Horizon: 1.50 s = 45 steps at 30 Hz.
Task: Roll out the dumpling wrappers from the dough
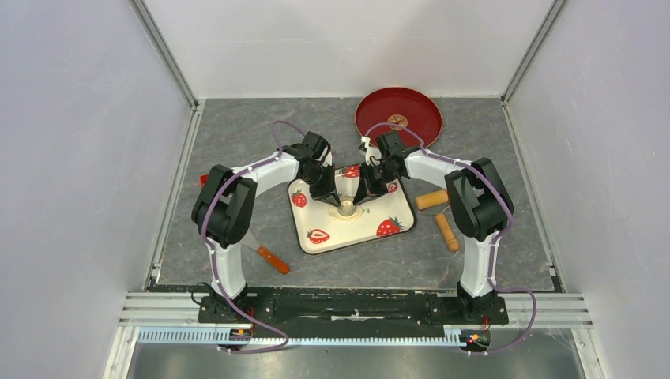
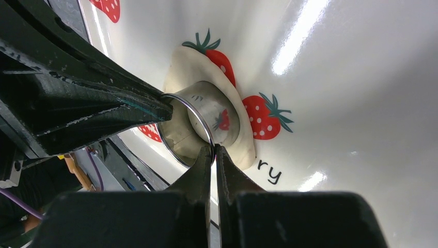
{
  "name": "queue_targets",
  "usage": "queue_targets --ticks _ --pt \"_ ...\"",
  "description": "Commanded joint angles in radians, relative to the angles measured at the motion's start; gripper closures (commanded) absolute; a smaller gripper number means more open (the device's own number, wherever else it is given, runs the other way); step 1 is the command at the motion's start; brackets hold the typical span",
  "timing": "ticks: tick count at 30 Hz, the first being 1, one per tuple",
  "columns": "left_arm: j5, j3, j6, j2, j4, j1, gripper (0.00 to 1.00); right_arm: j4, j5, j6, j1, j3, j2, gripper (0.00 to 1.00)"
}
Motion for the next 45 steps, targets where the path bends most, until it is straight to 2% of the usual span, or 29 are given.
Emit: queue_targets --ticks 1,10,13,19,29,33,36,45 --pt "-0.138 -0.058 -0.002 0.086 -0.029 -0.031 0.98 -0.159 0.305 -0.130 0.034 -0.091 0.122 1.00" --pt "-0.109 -0.052 -0.003 0.070 -0.019 -0.031 0.98 -0.149 0.298 -0.142 0.034 -0.076 0.090 1.00" --pt "-0.110 -0.044 -0.004 0.053 -0.019 -0.031 0.97 -0.145 0.284 -0.145 0.034 -0.060 0.073 0.97" --pt "-0.116 -0.020 -0.005 0.024 -0.031 -0.029 0.84 -0.134 0.258 -0.146 0.034 -0.033 0.044 0.92" --pt "-0.125 0.020 -0.005 -0.037 -0.062 -0.029 0.77 -0.152 0.239 -0.136 0.035 0.039 -0.011 0.86" --pt "-0.122 0.036 0.000 -0.075 -0.063 -0.030 0.65 -0.162 0.232 -0.125 0.035 0.067 -0.021 0.85" --pt "-0.119 0.051 0.002 -0.102 -0.062 -0.029 0.59 -0.171 0.225 -0.116 0.034 0.091 -0.033 0.78" --pt "-0.075 0.064 -0.016 -0.135 -0.035 -0.026 0.57 -0.207 0.197 -0.108 0.035 0.193 -0.054 0.52"
